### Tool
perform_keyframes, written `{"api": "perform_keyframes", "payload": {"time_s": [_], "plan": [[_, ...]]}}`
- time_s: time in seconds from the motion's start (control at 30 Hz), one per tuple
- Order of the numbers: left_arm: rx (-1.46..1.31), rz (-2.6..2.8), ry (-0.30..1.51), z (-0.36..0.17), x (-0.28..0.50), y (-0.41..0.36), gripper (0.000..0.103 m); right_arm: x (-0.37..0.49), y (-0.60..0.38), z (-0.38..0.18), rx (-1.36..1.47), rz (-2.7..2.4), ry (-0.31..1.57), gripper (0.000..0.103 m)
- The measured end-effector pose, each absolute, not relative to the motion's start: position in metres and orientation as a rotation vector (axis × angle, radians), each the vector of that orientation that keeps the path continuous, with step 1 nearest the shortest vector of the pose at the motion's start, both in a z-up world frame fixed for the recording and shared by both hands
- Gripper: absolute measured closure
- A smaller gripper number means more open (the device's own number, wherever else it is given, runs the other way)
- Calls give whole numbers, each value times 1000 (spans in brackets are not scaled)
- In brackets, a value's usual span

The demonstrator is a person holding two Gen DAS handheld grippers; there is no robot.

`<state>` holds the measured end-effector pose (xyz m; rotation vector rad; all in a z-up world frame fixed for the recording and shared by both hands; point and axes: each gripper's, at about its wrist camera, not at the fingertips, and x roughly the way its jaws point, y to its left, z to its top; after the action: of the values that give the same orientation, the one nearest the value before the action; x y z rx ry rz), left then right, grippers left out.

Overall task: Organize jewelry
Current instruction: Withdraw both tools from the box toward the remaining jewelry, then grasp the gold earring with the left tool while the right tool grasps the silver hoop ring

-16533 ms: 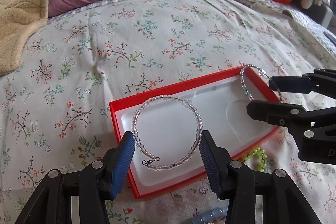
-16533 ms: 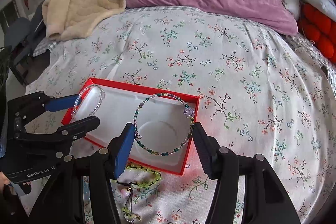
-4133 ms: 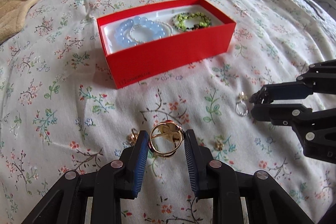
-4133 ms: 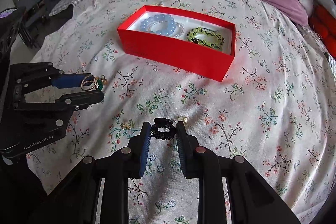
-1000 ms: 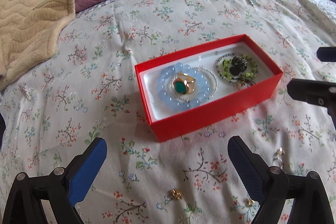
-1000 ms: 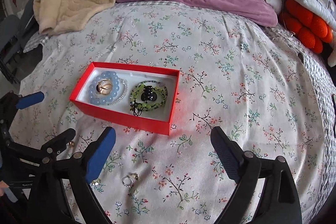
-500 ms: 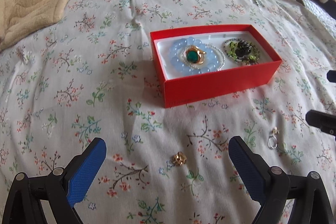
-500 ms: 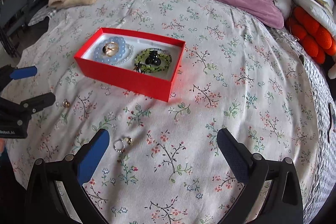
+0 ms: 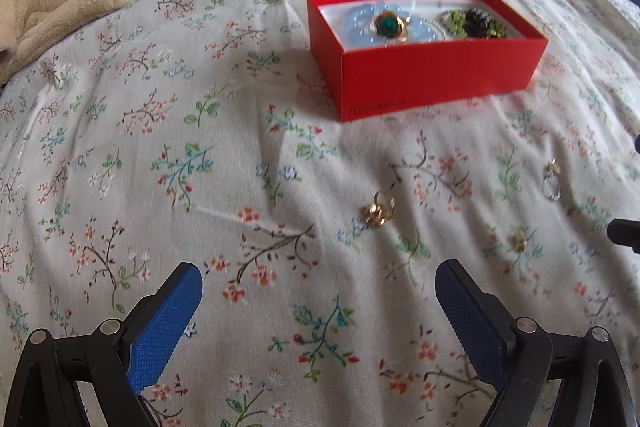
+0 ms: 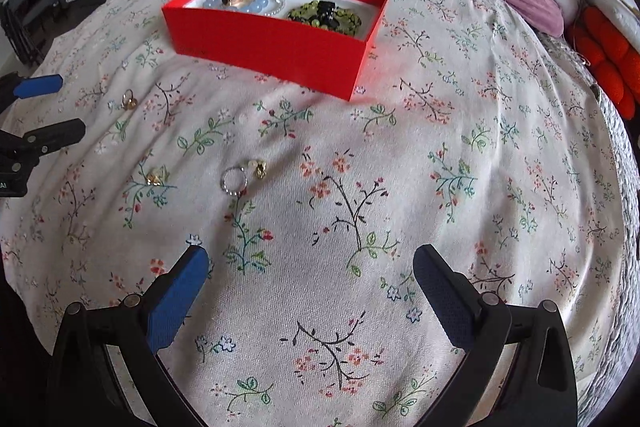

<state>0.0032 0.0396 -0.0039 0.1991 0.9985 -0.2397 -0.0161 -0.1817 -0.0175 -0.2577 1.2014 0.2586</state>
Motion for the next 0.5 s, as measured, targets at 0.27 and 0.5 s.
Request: {"api": "perform_keyframes", "payload": {"time_s": [0.27,0.5], "plan": [[238,-281,1008,-27,2,39,6,-19,-179,-43,-237,283,1233,0],[265,-317,982,-30,5,31,6,-16,-184,-49,-187,279,1186,0]]}}
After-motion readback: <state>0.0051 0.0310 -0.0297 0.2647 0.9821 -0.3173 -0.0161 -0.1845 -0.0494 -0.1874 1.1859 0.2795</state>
